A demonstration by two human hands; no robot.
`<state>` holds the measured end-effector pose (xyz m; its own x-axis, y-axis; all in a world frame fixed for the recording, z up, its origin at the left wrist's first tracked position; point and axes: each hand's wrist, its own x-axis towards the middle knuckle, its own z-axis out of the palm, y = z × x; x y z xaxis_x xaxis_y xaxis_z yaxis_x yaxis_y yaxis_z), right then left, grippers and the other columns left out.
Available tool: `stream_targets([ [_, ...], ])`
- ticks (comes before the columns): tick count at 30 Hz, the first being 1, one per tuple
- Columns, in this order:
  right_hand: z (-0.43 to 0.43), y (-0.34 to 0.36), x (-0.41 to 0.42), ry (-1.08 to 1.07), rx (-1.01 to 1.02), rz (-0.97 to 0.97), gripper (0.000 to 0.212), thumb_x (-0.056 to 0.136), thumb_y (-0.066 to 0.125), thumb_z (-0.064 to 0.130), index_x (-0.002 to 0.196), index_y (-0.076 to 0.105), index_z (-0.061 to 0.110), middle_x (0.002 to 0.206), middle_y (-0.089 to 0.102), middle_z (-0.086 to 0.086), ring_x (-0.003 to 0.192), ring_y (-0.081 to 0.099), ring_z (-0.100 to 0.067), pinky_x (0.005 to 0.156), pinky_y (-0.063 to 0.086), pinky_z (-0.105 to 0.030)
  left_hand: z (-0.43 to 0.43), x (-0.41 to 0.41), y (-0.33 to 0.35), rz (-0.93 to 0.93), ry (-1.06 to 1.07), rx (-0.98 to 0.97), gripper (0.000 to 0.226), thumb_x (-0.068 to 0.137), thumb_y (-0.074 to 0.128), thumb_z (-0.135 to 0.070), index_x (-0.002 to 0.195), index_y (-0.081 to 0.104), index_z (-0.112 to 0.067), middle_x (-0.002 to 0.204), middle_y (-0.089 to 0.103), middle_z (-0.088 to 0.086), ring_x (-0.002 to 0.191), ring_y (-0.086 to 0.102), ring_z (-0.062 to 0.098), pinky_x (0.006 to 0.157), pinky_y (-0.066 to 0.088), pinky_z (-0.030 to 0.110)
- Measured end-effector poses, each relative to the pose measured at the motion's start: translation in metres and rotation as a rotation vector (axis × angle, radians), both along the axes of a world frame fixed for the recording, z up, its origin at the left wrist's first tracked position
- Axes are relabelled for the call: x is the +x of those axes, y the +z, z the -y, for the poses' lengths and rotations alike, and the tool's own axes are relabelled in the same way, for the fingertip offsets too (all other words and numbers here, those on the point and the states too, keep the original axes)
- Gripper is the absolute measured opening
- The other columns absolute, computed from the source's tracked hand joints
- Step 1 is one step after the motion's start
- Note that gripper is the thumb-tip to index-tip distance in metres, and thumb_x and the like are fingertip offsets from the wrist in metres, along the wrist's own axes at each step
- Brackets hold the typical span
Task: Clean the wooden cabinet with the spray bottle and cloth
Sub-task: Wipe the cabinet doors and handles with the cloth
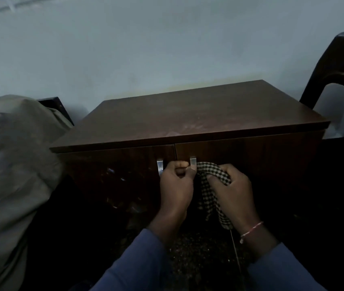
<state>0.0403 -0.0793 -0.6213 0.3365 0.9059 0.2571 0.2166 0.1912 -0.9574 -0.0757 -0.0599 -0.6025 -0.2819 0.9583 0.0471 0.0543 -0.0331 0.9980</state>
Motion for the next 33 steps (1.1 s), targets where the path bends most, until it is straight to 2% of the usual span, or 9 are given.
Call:
stream_targets([
  [3,0.005,0.003,0.027,-0.238,0.042,-0.189,0.013,0.082,0.067,0.005,0.079,0.063,0.017,0.077,0.067,-0.001,0.070,0.062,-0.017,0.064,0.050,-0.032,0.007,0.003,-0.004,0.012,0.024,0.032,0.016,0.089,0.070,-0.020,0.094,0.057,-0.028,0.091,0.070,0.001,0.087,0.068,0.014,0.075,0.056,0.029],
  [8,0.009,0.027,0.054,-0.732,0.366,0.059,0.020,0.080,0.069,0.010,0.099,0.065,0.004,0.101,0.051,-0.002,0.093,0.050,-0.007,0.085,0.039,-0.011,0.017,-0.001,-0.005,-0.124,-0.090,0.074,0.010,0.095,0.061,-0.019,0.102,0.067,-0.023,0.095,0.070,-0.007,0.090,0.065,0.004,0.076,0.051,0.020],
  [11,-0.004,0.030,0.034,-0.691,0.414,0.228,0.019,0.077,0.071,0.003,0.095,0.067,0.001,0.099,0.058,-0.013,0.089,0.057,-0.017,0.084,0.039,-0.011,0.015,-0.003,-0.014,-0.173,-0.105,0.102,0.015,0.097,0.057,-0.016,0.103,0.068,-0.024,0.095,0.071,-0.008,0.087,0.066,0.000,0.073,0.050,0.015],
  [15,-0.013,0.033,-0.029,-0.280,0.508,0.431,0.018,0.079,0.070,0.000,0.096,0.069,0.005,0.101,0.061,-0.011,0.088,0.057,-0.012,0.083,0.046,-0.017,0.012,-0.008,-0.022,-0.147,-0.121,0.165,0.021,0.094,0.056,-0.003,0.096,0.069,-0.019,0.092,0.074,-0.003,0.087,0.068,0.004,0.079,0.053,0.025],
  [19,-0.018,0.037,-0.056,-0.028,0.535,0.684,0.024,0.083,0.062,0.004,0.106,0.067,0.004,0.102,0.060,-0.010,0.088,0.062,-0.026,0.073,0.056,-0.040,0.014,-0.014,-0.025,-0.076,-0.199,0.205,0.027,0.088,0.055,0.013,0.084,0.066,-0.012,0.072,0.072,-0.006,0.070,0.064,-0.002,0.062,0.050,0.018],
  [23,-0.016,0.017,0.003,-0.227,0.576,0.716,0.023,0.083,0.053,0.010,0.101,0.068,0.007,0.100,0.058,-0.013,0.085,0.060,-0.026,0.075,0.053,-0.033,0.008,-0.015,-0.029,-0.075,-0.226,0.161,0.047,0.089,0.044,0.018,0.100,0.068,-0.020,0.101,0.072,-0.003,0.092,0.067,-0.002,0.080,0.049,0.014],
  [26,-0.011,0.003,0.078,-0.639,0.378,0.467,0.018,0.083,0.056,0.002,0.097,0.065,-0.001,0.105,0.056,-0.025,0.093,0.055,-0.032,0.086,0.035,-0.017,0.008,-0.015,-0.031,-0.065,-0.221,0.144,0.050,0.093,0.044,0.015,0.102,0.065,-0.030,0.108,0.069,-0.010,0.099,0.064,-0.006,0.082,0.048,0.011],
  [28,-0.004,0.000,0.105,-0.770,0.266,0.297,0.024,0.082,0.058,0.001,0.104,0.064,-0.003,0.110,0.054,-0.028,0.100,0.056,-0.037,0.091,0.031,-0.013,0.011,-0.015,-0.032,-0.052,-0.190,0.156,0.050,0.093,0.045,0.014,0.102,0.066,-0.031,0.108,0.069,-0.009,0.103,0.064,-0.001,0.088,0.049,0.015],
  [33,0.000,-0.018,0.047,-0.537,0.331,0.470,0.030,0.078,0.067,-0.005,0.107,0.066,0.000,0.114,0.053,-0.022,0.098,0.057,-0.033,0.090,0.041,-0.025,0.025,-0.015,-0.054,0.016,-0.029,0.118,0.040,0.094,0.047,0.011,0.105,0.064,-0.024,0.103,0.069,-0.005,0.102,0.066,0.005,0.089,0.052,0.020],
])
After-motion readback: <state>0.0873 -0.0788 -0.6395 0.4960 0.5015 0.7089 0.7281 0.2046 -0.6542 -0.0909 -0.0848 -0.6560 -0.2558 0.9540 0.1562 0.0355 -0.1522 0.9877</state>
